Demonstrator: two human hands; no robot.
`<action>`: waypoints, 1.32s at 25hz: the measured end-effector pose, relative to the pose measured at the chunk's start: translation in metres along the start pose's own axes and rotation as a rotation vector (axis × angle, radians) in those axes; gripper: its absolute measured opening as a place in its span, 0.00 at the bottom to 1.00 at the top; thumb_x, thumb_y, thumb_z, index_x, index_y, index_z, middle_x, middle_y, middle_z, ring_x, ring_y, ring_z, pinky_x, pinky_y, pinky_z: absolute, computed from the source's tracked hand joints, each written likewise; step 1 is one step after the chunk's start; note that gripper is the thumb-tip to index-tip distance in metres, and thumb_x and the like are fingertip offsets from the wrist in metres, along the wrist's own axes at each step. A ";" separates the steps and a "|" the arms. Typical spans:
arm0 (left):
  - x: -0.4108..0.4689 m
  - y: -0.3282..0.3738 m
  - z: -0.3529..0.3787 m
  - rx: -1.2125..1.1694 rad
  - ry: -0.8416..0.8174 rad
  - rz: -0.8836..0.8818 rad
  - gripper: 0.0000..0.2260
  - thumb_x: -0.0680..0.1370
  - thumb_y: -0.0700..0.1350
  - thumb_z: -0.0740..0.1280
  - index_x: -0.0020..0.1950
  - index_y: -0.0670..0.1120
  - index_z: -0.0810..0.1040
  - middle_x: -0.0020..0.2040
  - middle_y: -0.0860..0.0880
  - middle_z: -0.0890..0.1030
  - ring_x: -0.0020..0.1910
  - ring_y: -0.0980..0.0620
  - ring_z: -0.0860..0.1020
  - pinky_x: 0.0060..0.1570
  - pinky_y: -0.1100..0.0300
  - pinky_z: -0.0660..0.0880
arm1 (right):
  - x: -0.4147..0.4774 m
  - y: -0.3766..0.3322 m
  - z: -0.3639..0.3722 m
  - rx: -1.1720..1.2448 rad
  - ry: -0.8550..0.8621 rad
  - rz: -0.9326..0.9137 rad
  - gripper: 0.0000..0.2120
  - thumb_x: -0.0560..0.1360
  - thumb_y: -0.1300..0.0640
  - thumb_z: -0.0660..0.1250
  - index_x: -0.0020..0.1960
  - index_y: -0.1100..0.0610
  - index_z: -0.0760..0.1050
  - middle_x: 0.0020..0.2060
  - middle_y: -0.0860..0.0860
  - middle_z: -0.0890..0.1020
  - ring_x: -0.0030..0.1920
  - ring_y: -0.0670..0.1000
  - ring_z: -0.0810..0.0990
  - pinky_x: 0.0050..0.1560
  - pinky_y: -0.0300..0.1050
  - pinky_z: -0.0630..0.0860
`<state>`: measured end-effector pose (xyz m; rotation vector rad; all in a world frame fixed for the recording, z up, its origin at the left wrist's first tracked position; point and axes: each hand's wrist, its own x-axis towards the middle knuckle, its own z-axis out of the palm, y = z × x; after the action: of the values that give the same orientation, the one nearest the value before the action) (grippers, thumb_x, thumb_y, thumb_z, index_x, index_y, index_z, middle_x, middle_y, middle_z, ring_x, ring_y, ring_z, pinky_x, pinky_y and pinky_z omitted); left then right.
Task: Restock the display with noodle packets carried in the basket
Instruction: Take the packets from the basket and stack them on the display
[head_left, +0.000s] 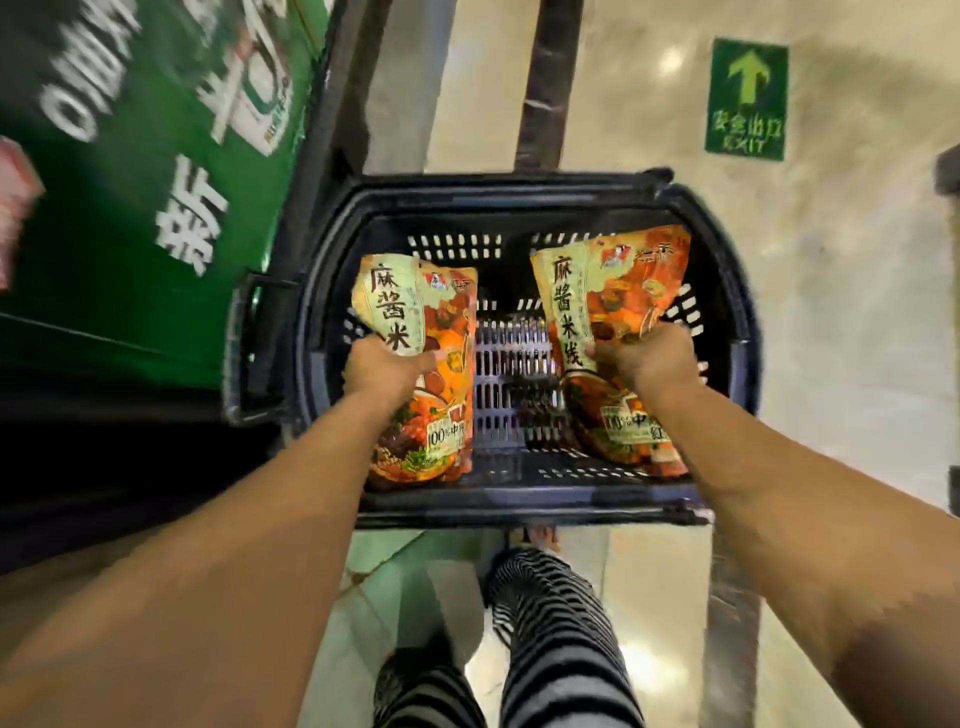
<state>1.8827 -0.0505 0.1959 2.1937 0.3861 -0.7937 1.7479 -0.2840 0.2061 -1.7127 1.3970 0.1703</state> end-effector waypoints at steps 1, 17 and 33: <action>-0.020 0.012 -0.017 -0.037 0.003 0.006 0.26 0.64 0.49 0.82 0.57 0.39 0.80 0.53 0.44 0.84 0.50 0.43 0.82 0.53 0.48 0.80 | -0.018 -0.013 -0.017 0.046 -0.011 -0.018 0.13 0.64 0.54 0.82 0.38 0.57 0.79 0.38 0.54 0.83 0.37 0.53 0.81 0.43 0.51 0.80; -0.317 0.134 -0.310 -0.324 0.191 0.234 0.15 0.67 0.44 0.80 0.52 0.44 0.84 0.48 0.49 0.86 0.49 0.51 0.84 0.55 0.51 0.80 | -0.298 -0.257 -0.152 0.136 -0.312 -0.401 0.14 0.60 0.54 0.83 0.40 0.54 0.80 0.41 0.53 0.86 0.40 0.55 0.85 0.49 0.52 0.82; -0.561 -0.024 -0.434 -0.983 0.815 0.194 0.19 0.64 0.43 0.78 0.54 0.47 0.82 0.48 0.52 0.87 0.47 0.53 0.85 0.46 0.61 0.80 | -0.532 -0.313 -0.072 0.095 -0.969 -0.897 0.09 0.63 0.63 0.81 0.39 0.56 0.82 0.35 0.45 0.86 0.38 0.46 0.86 0.46 0.48 0.81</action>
<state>1.6255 0.2751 0.7724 1.4527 0.7433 0.4092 1.7939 0.0378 0.7359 -1.6483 -0.0916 0.3491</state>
